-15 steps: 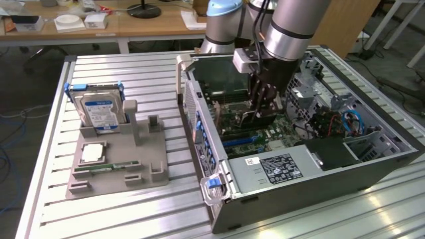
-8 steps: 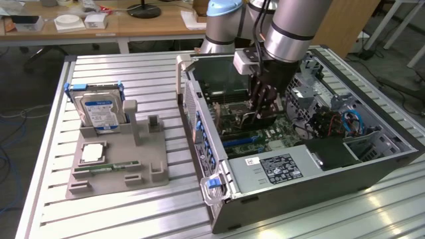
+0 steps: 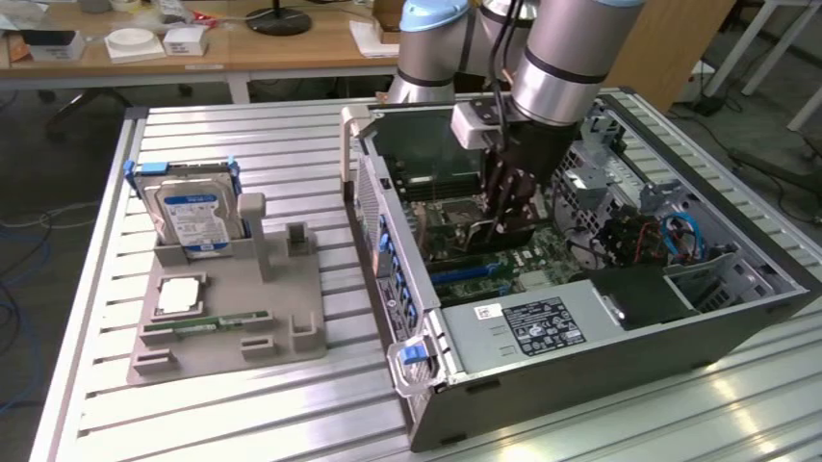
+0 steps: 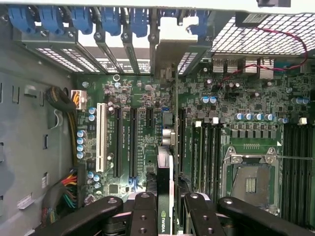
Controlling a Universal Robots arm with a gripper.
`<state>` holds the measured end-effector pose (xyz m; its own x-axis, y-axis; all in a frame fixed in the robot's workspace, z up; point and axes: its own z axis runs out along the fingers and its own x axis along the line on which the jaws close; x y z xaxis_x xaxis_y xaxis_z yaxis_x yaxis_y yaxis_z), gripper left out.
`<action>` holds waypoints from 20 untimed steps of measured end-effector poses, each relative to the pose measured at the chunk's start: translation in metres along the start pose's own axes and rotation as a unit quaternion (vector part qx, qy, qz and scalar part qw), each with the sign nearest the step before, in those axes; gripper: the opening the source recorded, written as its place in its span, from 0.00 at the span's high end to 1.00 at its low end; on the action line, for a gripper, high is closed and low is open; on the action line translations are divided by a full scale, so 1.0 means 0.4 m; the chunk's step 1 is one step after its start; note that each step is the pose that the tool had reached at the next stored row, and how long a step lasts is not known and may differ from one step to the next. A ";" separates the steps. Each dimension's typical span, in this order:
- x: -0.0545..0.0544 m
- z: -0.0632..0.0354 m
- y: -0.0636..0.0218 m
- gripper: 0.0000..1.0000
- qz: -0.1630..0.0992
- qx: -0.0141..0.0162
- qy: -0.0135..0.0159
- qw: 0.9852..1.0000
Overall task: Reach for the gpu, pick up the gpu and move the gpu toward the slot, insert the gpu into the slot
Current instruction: 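Insert the gpu into the slot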
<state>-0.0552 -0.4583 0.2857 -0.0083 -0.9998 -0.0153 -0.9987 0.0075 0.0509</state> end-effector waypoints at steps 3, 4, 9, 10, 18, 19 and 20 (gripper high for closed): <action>0.000 0.002 0.002 0.74 0.000 0.003 0.000 1.000; 0.000 0.003 0.002 0.74 0.000 0.005 0.000 1.000; 0.000 0.005 0.004 0.74 0.000 0.006 0.000 1.000; 0.000 0.005 0.006 0.74 0.000 0.006 0.000 1.000; 0.001 0.024 0.015 0.74 0.000 0.006 0.000 1.000; 0.001 0.028 0.014 0.74 0.000 0.006 0.000 1.000; 0.001 0.031 0.014 0.74 0.000 0.006 0.000 1.000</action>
<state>-0.0615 -0.4583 0.2736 -0.0081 -0.9998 -0.0153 -0.9992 0.0075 0.0393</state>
